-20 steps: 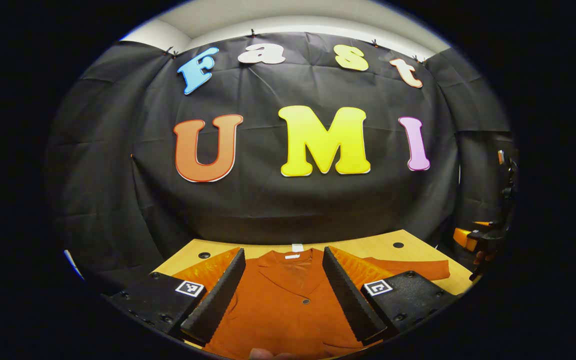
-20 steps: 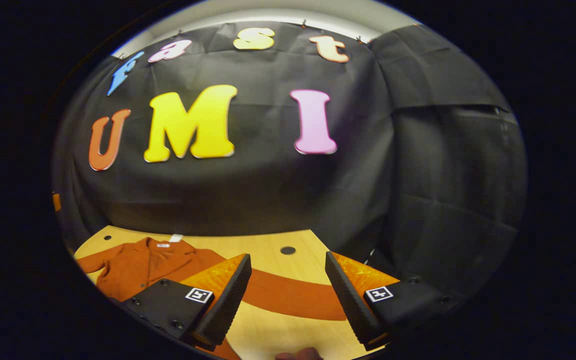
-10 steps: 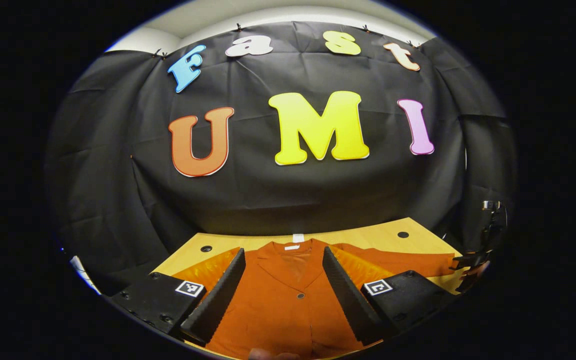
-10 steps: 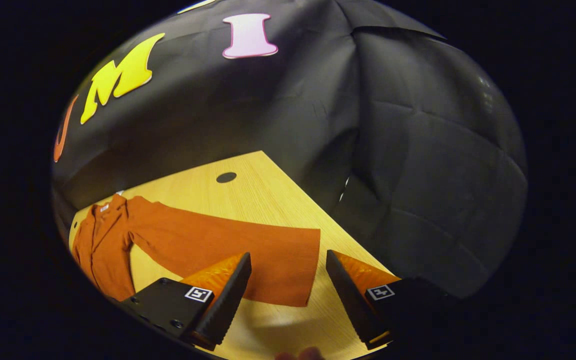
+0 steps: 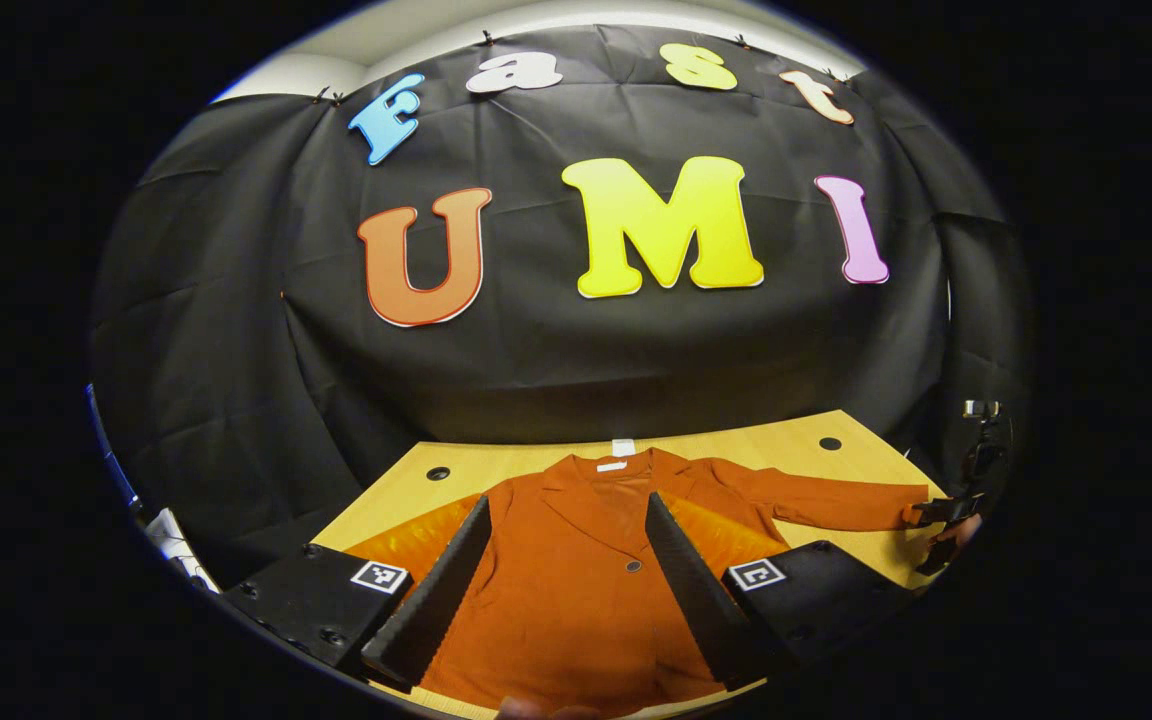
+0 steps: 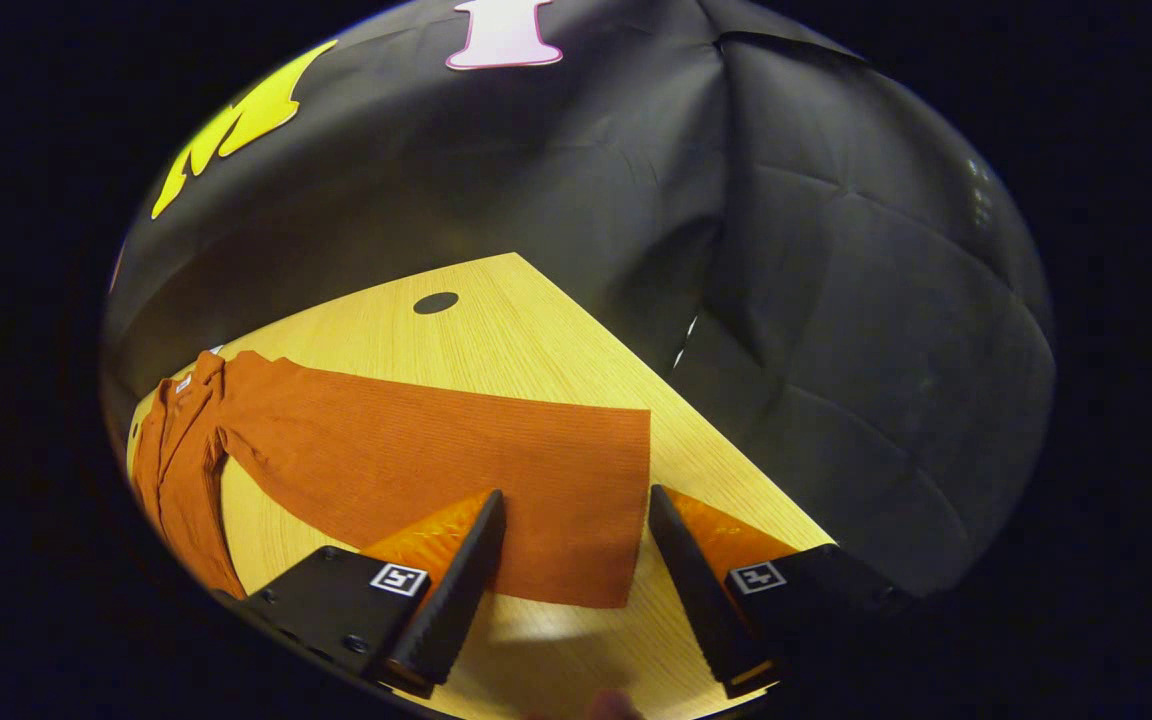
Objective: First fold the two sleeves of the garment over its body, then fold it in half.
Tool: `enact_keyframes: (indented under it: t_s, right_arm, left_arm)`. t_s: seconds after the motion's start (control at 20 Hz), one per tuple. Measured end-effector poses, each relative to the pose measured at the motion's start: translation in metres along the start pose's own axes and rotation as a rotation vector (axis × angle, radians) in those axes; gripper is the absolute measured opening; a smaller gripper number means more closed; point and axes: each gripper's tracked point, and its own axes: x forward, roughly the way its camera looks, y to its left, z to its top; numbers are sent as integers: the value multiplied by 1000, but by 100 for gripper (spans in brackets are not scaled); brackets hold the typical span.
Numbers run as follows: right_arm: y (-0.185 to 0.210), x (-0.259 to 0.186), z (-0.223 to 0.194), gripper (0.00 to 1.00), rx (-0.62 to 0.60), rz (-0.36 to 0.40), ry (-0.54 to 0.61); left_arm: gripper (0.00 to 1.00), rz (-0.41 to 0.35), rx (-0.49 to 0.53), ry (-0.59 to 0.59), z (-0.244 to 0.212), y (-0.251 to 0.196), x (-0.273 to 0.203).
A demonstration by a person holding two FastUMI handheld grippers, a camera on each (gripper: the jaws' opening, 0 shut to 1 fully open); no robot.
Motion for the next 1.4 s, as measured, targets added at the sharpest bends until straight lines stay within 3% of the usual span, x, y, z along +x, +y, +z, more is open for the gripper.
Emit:
enact_keyframes:
  t_s: [0.2,0.35,0.45,0.75,0.9,1.1,1.4]
  right_arm:
    - [-11,1,3,58,60,-35,2]
    - [-4,3,9,8,40,-16,-11]
    - [2,-2,11,1,51,-11,12]
    - [22,-39,66,1,7,-7,-104]
    - [61,-69,112,1,-60,47,-203]
    - [156,-113,180,1,-204,149,-360]
    - [294,-149,224,1,-255,266,-431]
  left_arm:
    - [100,12,-14,9,-3,12,-2]
    - [100,24,-17,6,-4,25,-3]
    - [100,34,-24,5,-6,36,-3]
    - [100,75,-35,-19,-3,70,3]
    - [100,85,-23,-50,3,85,8]
    - [100,83,-36,-80,5,108,18]
    - [100,119,-84,-94,-1,154,17]
